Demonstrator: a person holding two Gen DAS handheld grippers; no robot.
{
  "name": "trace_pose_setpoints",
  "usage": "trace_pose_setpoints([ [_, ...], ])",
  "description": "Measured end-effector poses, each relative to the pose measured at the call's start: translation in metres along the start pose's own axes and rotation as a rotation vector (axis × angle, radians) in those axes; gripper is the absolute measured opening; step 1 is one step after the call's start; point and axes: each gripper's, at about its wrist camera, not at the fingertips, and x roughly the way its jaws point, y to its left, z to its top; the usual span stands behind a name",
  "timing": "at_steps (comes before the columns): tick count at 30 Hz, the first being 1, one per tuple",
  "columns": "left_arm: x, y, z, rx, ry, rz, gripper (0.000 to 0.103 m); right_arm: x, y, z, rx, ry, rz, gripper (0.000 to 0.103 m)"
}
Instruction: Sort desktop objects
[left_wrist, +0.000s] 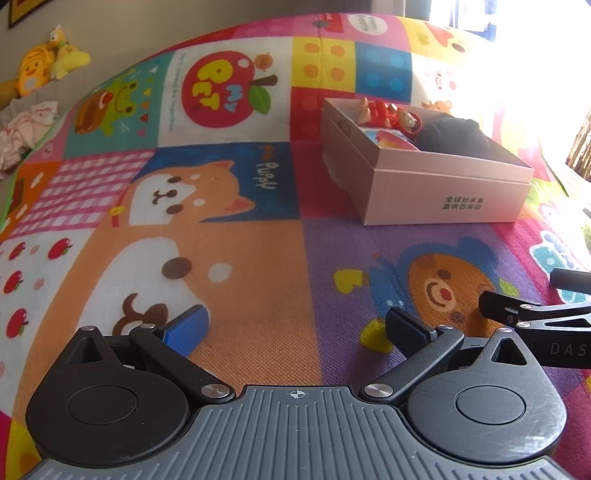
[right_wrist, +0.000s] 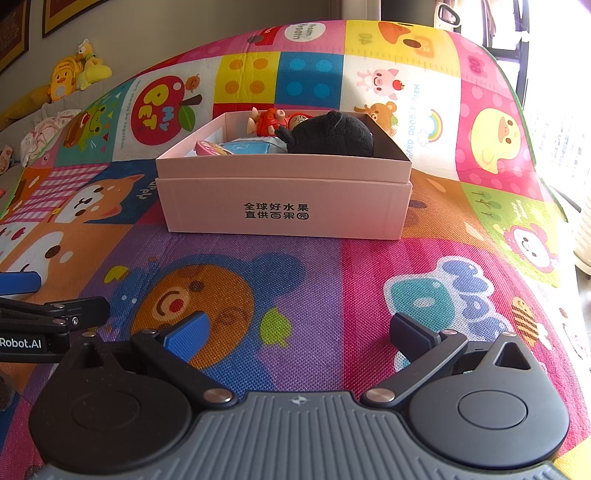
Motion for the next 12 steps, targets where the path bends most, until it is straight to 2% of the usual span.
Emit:
trace_pose_setpoints([
  [12,-0.0009,0.0003,0.0013,-0.005,-0.003,-0.006,0.103,0.0,-0.0001,-0.0001,0.0,0.0,0.0,0.103],
])
